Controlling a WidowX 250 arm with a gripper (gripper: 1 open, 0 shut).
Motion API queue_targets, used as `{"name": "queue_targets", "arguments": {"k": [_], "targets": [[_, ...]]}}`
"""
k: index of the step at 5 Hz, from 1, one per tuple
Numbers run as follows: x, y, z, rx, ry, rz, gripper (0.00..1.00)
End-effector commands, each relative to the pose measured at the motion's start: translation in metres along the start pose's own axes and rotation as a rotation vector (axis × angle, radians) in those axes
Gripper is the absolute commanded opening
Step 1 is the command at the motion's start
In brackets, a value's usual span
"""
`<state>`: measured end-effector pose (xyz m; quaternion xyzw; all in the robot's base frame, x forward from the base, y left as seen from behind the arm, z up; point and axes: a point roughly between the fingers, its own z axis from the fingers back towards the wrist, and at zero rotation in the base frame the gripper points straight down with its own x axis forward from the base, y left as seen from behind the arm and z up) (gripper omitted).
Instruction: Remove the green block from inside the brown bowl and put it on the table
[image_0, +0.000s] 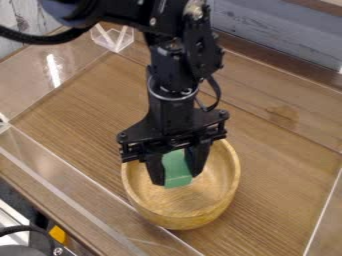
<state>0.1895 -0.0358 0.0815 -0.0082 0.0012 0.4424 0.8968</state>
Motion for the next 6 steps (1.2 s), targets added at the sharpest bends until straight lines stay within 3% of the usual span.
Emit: {"name": "queue_targets", "arguments": {"k": [1, 2, 4, 6], "targets": [[-0.004, -0.011, 0.013, -0.034, -0.032, 0.060, 0.00], [-0.012, -0.014, 0.015, -0.029, -0.039, 0.125, 0.00], [-0.003, 0.008, 0.010, -0.017, -0.049, 0.219, 0.00], [0.017, 0.014, 0.019, -0.056, -0.076, 0.235, 0.00]]}}
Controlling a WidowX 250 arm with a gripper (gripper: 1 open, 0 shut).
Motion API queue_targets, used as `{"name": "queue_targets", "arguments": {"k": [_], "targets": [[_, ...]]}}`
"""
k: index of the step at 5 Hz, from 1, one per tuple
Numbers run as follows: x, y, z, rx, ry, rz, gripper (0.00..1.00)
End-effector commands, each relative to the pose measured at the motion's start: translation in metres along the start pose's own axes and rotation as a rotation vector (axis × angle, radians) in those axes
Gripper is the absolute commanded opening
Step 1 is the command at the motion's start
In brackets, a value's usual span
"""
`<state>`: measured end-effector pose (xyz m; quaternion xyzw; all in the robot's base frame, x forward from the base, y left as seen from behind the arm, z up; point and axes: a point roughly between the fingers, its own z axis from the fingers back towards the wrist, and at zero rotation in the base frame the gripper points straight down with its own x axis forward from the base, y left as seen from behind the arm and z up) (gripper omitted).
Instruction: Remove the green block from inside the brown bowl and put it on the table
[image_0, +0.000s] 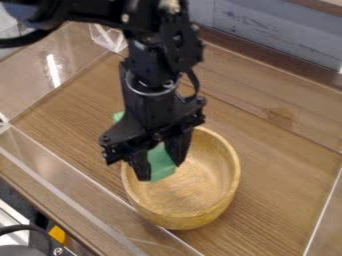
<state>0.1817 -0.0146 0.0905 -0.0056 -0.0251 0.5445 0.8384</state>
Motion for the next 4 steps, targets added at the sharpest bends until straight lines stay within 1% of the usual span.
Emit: {"name": "queue_targets", "arguments": {"k": [1, 2, 3, 4], "targets": [[0.020, -0.005, 0.014, -0.058, -0.035, 0.037, 0.00], [0.030, -0.006, 0.010, -0.080, -0.052, 0.091, 0.00], [0.028, -0.010, 0.006, -0.087, -0.060, 0.119, 0.00], [0.039, -0.003, -0.002, -0.094, -0.068, 0.141, 0.00]]}}
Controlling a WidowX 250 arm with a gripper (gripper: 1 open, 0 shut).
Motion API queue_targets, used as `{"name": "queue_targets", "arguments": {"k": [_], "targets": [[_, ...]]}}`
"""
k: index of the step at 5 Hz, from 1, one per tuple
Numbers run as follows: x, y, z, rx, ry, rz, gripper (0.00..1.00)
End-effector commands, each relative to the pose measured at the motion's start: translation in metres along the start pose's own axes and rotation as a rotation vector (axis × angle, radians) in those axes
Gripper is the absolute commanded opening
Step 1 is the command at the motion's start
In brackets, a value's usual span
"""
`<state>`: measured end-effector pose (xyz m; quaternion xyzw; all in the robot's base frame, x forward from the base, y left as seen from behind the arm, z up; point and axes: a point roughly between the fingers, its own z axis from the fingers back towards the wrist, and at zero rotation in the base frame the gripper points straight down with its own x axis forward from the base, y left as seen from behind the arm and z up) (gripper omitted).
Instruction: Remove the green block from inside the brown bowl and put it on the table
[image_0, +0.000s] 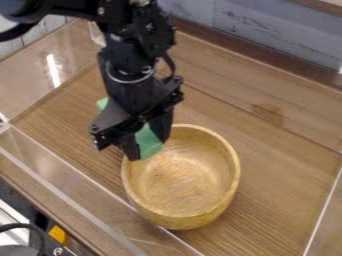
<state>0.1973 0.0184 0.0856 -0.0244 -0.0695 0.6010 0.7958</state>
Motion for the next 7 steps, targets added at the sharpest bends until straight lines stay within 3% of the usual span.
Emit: {"name": "queue_targets", "arguments": {"k": [1, 3, 5, 7], "targets": [[0.013, 0.002, -0.003, -0.024, -0.015, 0.023, 0.00], [0.014, 0.000, 0.004, -0.030, -0.020, 0.077, 0.00], [0.018, -0.003, 0.023, -0.048, -0.015, 0.023, 0.00], [0.036, 0.016, 0.007, -0.068, -0.024, -0.041, 0.00]]}}
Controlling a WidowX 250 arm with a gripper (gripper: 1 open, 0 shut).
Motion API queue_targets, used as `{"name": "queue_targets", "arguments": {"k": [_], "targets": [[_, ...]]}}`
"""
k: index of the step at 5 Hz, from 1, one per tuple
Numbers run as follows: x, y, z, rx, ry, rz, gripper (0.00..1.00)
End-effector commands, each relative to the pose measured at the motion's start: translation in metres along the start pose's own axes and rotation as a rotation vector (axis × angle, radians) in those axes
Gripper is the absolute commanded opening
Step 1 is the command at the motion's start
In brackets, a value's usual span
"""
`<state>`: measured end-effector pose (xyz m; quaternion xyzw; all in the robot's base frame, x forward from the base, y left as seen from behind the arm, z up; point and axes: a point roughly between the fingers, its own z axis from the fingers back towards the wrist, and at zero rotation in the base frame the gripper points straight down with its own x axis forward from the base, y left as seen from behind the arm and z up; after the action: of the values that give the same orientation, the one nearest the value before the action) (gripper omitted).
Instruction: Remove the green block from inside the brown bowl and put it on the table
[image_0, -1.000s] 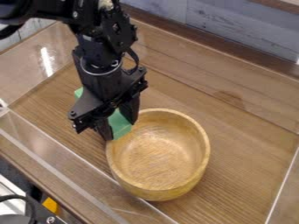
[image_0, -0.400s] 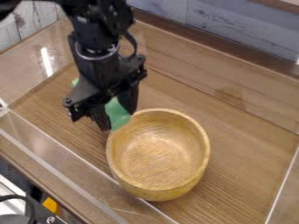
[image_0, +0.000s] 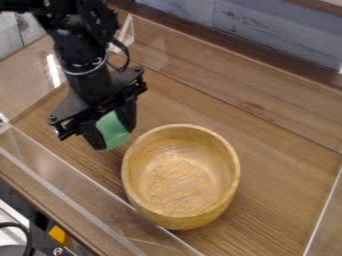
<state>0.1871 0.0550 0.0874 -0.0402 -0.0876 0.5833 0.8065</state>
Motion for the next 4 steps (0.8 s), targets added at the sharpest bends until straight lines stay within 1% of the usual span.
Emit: {"name": "queue_targets", "arguments": {"k": [1, 2, 4], "targets": [[0.012, -0.006, -0.005, -0.023, -0.035, 0.013, 0.00], [0.020, -0.008, -0.015, -0.027, -0.052, 0.025, 0.00], [0.039, -0.007, -0.032, -0.044, -0.060, -0.051, 0.00]]}}
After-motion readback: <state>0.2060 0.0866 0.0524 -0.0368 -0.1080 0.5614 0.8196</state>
